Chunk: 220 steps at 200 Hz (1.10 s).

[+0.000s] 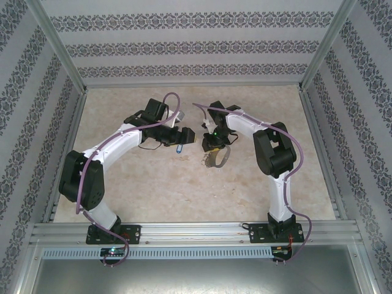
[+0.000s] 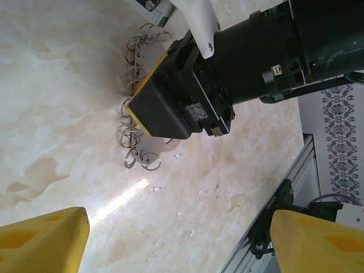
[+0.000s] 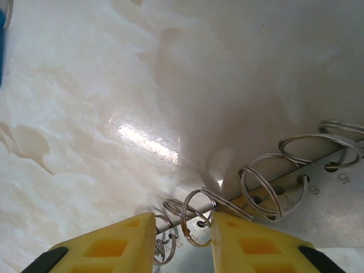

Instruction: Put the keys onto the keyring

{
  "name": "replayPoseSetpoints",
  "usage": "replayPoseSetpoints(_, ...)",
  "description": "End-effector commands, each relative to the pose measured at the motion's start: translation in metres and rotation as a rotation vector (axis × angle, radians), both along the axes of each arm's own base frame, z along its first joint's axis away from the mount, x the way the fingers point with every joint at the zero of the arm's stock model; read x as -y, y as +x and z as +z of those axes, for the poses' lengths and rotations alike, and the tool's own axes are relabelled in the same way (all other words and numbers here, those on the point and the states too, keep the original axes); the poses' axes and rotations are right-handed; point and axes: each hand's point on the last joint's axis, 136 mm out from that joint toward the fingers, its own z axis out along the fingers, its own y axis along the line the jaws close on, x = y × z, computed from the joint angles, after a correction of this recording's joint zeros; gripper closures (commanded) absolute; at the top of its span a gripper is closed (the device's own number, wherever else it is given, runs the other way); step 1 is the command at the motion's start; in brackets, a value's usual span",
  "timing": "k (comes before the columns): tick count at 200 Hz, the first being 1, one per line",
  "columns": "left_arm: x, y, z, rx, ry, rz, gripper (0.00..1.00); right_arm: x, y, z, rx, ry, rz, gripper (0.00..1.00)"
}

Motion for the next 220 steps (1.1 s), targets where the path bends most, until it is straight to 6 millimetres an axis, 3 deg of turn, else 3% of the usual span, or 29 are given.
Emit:
replayPoseSetpoints(1, -0.003, 0.004, 0.014, 0.039, -0.028, 0.019, 0.17, -0.005, 0.0, 0.002, 0.008, -0.006, 0.03, 0.69)
replayPoseSetpoints(26, -0.003, 0.005, 0.014, 0.038, -0.033, 0.023, 0.17, 0.0, 0.002, -0.001, 0.014, -0.037, 0.032, 0.71)
replayPoseSetpoints(47, -0.002, 0.005, 0.015, 0.038, -0.037, 0.024, 0.17, 0.002, 0.004, -0.003, 0.017, -0.05, 0.036, 0.83)
replayPoseSetpoints(75, -0.002, 0.004, 0.016, 0.039, -0.04, 0.023, 0.17, 0.001, 0.006, -0.001, 0.024, -0.052, 0.043, 0.87)
replayPoseSetpoints(107, -0.003, 0.004, 0.016, 0.038, -0.042, 0.027, 0.17, 0.005, 0.006, -0.001, 0.03, -0.073, 0.049, 0.87)
replayPoseSetpoints(131, -0.002, 0.004, 0.017, 0.037, -0.047, 0.029, 0.17, 0.009, 0.005, -0.004, 0.021, -0.093, 0.053, 0.82)
replayPoseSetpoints(220, -0.002, 0.004, 0.019, 0.04, -0.054, 0.03, 0.18, -0.002, 0.01, -0.008, 0.016, -0.045, 0.048, 0.81)
